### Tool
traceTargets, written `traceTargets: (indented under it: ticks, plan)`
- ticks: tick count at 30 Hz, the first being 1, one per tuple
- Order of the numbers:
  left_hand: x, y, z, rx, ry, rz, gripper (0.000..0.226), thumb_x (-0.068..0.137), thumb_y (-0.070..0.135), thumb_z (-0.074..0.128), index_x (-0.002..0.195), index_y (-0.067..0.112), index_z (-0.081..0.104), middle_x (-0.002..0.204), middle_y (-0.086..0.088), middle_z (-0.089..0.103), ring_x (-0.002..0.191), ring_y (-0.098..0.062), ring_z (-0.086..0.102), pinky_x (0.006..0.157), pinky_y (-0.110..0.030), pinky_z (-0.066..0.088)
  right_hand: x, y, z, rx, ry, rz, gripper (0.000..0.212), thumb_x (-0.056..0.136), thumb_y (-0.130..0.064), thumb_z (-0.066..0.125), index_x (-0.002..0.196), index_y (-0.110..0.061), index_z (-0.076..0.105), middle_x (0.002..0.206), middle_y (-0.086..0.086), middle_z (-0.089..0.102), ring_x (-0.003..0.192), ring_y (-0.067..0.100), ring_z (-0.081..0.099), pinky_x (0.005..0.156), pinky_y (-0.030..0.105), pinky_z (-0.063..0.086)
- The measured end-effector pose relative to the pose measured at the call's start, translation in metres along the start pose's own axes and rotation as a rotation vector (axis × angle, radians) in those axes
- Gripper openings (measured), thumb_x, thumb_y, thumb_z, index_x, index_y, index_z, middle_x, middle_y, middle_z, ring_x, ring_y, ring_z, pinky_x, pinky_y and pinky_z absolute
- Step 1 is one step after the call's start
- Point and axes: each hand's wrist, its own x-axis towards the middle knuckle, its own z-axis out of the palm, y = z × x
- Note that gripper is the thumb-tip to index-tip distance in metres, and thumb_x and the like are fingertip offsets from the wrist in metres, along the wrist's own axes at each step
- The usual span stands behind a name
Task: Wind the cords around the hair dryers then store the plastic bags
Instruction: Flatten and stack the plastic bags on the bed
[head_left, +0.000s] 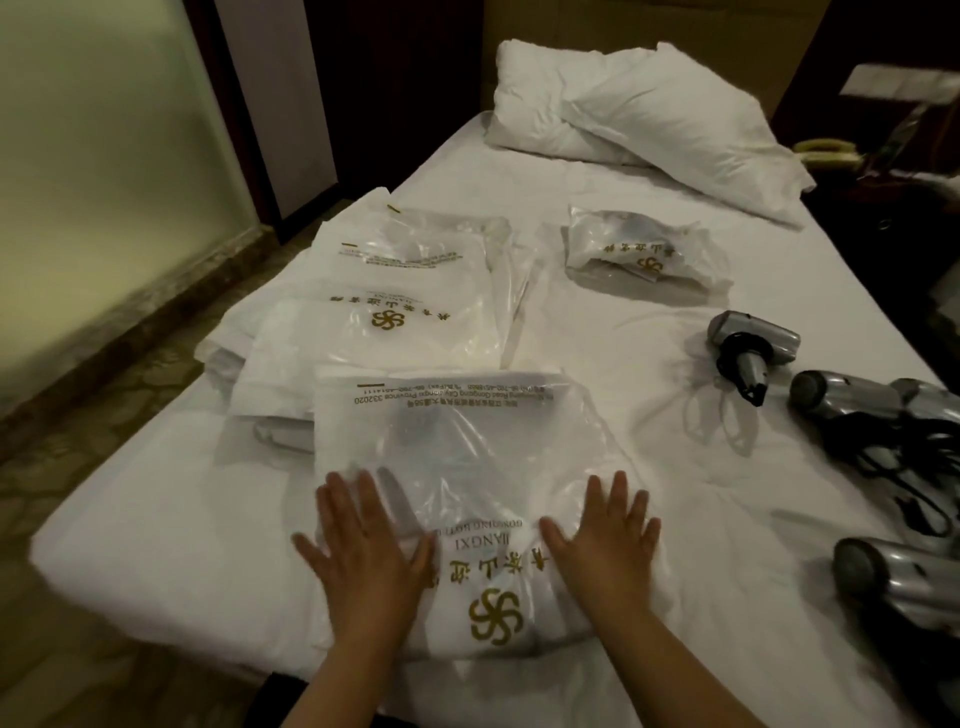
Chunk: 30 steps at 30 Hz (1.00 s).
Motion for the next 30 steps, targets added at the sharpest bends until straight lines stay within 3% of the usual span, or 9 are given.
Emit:
traceTargets:
  ticks: [3,5,9,12,15,17,23,26,30]
  plan:
    - [-0.001,0.004,-0.010,-0.154,-0.167,-0.368,0.119,0.071,0.066,0.064,0.151,0.013,-0.007,0.157,-0.021,-0.001,0.141,-0.043,0.011,0.108,-0.061,0.018,0.001,0.001,-0.007,0.100,-0.094,0.173,0.102,0.078,-0.075,0.043,0.150,-0.020,-0.006,0.158,0.007,-0.010,0.144,0.037,-0.003,0.111,0.059,0.011]
    - [-0.002,0.011,-0.020,-0.294,-0.222,-0.527,0.125,0.068,0.064,0.069,0.149,0.016,-0.014,0.155,-0.020,0.003,0.137,-0.042,0.019,0.107,-0.055,0.024,-0.002,0.000,-0.014,0.227,-0.172,0.282,0.111,0.074,-0.075,0.051,0.149,-0.019,-0.009,0.158,0.009,-0.008,0.142,0.037,0.007,0.109,0.057,0.019]
    - [0.001,0.010,-0.032,-0.571,-0.303,-0.729,0.106,0.070,0.034,0.082,0.143,0.000,0.014,0.138,-0.030,0.029,0.120,-0.045,0.041,0.093,-0.046,0.041,-0.008,-0.001,-0.022,0.394,-0.196,0.396,0.121,0.070,-0.065,0.067,0.148,-0.017,-0.013,0.154,0.018,0.005,0.138,0.038,0.020,0.108,0.050,0.027]
    - [0.000,0.000,-0.035,-0.779,-0.356,-0.709,0.073,0.069,0.021,0.082,0.122,-0.008,0.043,0.114,-0.028,0.056,0.104,-0.041,0.055,0.086,-0.040,0.047,-0.011,-0.001,-0.021,0.657,-0.255,0.411,0.110,0.074,-0.038,0.076,0.147,-0.003,0.001,0.145,0.025,0.028,0.130,0.037,0.037,0.101,0.040,0.038]
    - [-0.003,0.002,-0.046,-1.105,-0.432,-0.759,0.031,0.079,-0.004,0.064,0.108,-0.008,0.055,0.089,-0.025,0.063,0.084,-0.040,0.061,0.078,-0.050,0.051,-0.016,0.005,-0.024,1.023,-0.331,0.427,0.060,0.075,-0.003,0.071,0.126,0.010,0.043,0.113,0.026,0.057,0.101,0.038,0.058,0.085,0.042,0.049]
    - [-0.006,0.005,-0.054,-1.228,-0.514,-0.768,0.022,0.084,-0.013,0.048,0.103,-0.004,0.054,0.087,-0.025,0.061,0.077,-0.038,0.059,0.066,-0.044,0.050,-0.025,0.012,-0.029,1.273,-0.422,0.424,0.037,0.077,0.010,0.060,0.112,0.008,0.053,0.100,0.028,0.061,0.087,0.039,0.061,0.077,0.046,0.051]
    - [-0.023,0.007,-0.074,-1.496,-0.648,-0.597,0.045,0.070,-0.015,0.058,0.113,-0.004,0.055,0.085,-0.029,0.067,0.078,-0.041,0.063,0.063,-0.045,0.055,-0.050,0.036,-0.043,1.691,-0.511,0.293,0.073,0.052,0.004,0.061,0.124,-0.007,0.053,0.107,0.031,0.064,0.093,0.047,0.064,0.070,0.051,0.054]
    - [-0.029,0.017,-0.073,-1.620,-0.709,-0.511,0.068,0.050,-0.012,0.068,0.116,-0.002,0.056,0.098,-0.030,0.067,0.082,-0.043,0.067,0.058,-0.045,0.058,-0.052,0.049,-0.061,1.812,-0.514,0.167,0.070,0.057,0.007,0.059,0.125,-0.006,0.053,0.104,0.031,0.065,0.086,0.045,0.066,0.063,0.049,0.055]
    - [-0.028,0.048,-0.066,-1.701,-0.770,-0.417,0.082,0.044,-0.004,0.076,0.122,0.001,0.054,0.110,-0.030,0.064,0.096,-0.045,0.065,0.070,-0.049,0.058,-0.053,0.071,-0.087,1.881,-0.504,0.033,0.064,0.060,0.007,0.056,0.123,-0.006,0.054,0.101,0.030,0.065,0.083,0.045,0.066,0.061,0.049,0.055]
